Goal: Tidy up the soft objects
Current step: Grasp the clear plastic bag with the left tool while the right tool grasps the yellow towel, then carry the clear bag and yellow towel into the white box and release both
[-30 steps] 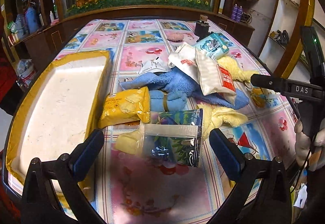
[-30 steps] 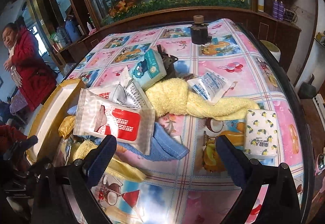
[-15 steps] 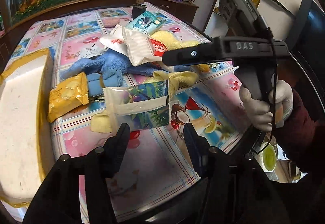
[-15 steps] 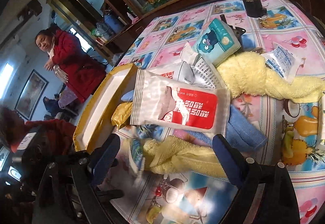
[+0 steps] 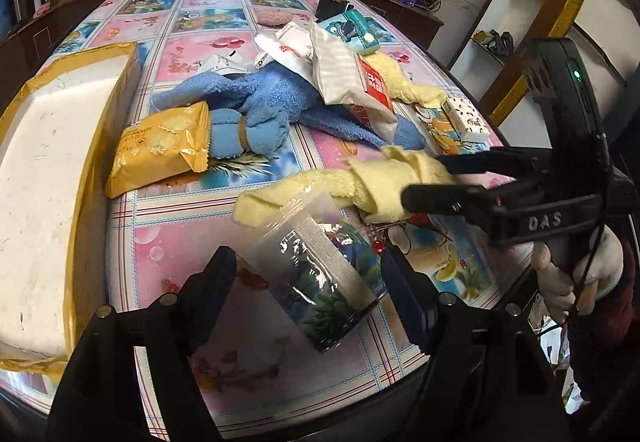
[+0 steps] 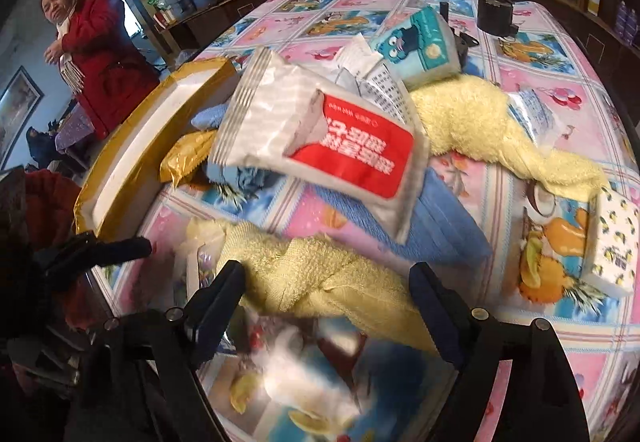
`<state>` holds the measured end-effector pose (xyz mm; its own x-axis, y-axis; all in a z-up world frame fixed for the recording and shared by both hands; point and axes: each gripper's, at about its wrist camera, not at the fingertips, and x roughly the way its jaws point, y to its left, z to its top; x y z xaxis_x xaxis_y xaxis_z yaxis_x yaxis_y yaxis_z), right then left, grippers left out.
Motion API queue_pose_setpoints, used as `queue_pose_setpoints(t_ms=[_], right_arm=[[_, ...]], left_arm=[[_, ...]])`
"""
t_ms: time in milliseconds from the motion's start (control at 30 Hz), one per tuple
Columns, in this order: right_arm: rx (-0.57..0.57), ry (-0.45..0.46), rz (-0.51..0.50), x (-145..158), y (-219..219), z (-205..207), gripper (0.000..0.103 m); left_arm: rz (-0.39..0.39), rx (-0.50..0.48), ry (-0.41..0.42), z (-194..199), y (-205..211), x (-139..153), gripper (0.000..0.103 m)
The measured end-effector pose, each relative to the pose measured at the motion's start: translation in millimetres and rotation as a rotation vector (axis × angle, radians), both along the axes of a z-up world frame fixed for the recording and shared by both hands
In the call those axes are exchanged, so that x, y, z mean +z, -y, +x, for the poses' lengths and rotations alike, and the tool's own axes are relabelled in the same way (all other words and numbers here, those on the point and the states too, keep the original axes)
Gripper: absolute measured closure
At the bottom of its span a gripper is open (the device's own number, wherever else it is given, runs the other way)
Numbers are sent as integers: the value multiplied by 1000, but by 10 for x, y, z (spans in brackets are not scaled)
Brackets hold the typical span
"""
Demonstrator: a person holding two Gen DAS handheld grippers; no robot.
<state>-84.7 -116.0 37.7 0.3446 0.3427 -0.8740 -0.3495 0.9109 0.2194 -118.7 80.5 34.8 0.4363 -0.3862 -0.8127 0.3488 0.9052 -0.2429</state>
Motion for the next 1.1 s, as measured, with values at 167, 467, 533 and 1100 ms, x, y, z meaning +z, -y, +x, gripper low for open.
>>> queue_pose_setpoints(t_ms=[167,467,533,1100], right_arm=[[-24,-2,-123,-90,218,-220,18],[146,179,-122,267,76,-302,16],[238,185,-177,168,-171,-327,16],[249,153,-164,-9,-257,-412,47]], left_arm=[[58,9,-26,54,144,-144,29],[118,-7,5,-39,268,-161,42],[121,10,0,-37,218,-156,42],[137,-28,72,-194,360,-160,40]])
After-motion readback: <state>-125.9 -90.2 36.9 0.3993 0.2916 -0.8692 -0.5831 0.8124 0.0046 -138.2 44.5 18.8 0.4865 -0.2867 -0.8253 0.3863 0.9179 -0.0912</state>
